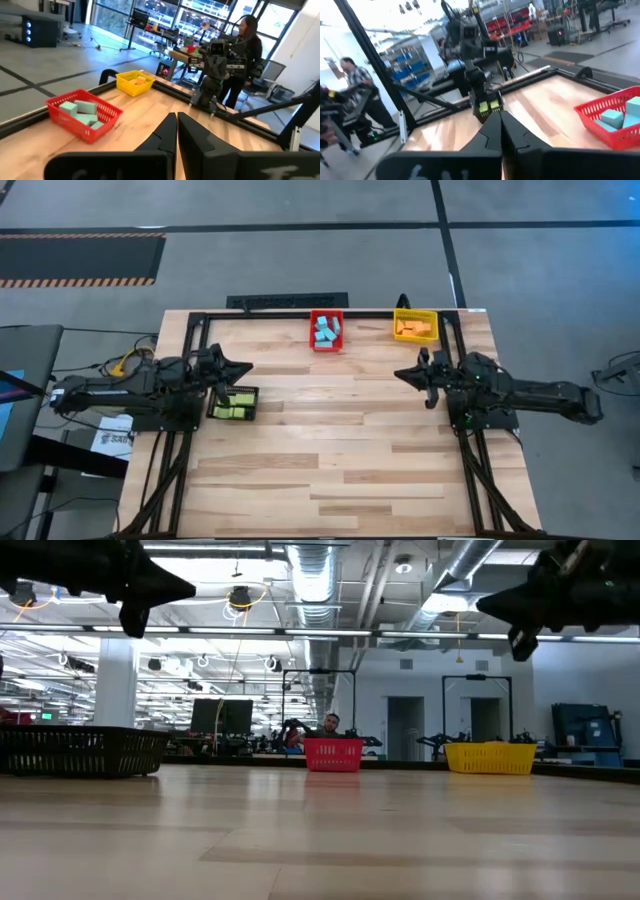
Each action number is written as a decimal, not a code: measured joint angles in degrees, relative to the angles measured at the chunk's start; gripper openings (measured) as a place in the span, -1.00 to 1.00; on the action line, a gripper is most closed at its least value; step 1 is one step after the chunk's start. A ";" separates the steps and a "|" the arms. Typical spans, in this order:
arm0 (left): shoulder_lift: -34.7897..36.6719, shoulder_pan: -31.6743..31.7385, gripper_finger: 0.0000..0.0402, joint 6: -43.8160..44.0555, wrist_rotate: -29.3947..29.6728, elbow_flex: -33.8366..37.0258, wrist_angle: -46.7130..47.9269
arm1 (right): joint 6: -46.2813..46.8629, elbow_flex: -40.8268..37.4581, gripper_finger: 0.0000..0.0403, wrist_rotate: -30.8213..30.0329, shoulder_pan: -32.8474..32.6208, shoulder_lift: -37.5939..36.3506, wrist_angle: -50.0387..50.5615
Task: Sort & place blocks by color
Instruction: Return to Home Position
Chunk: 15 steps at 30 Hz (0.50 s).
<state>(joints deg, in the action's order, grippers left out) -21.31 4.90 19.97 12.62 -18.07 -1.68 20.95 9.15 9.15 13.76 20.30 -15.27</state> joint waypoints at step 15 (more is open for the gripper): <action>15.84 -2.20 -1.00 -5.11 4.54 5.41 7.21 | -7.77 -3.76 -0.97 -0.17 0.28 -8.03 8.31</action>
<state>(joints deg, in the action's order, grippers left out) -5.46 2.70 14.85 17.16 -12.67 5.53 13.18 5.39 8.97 14.04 12.26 -6.96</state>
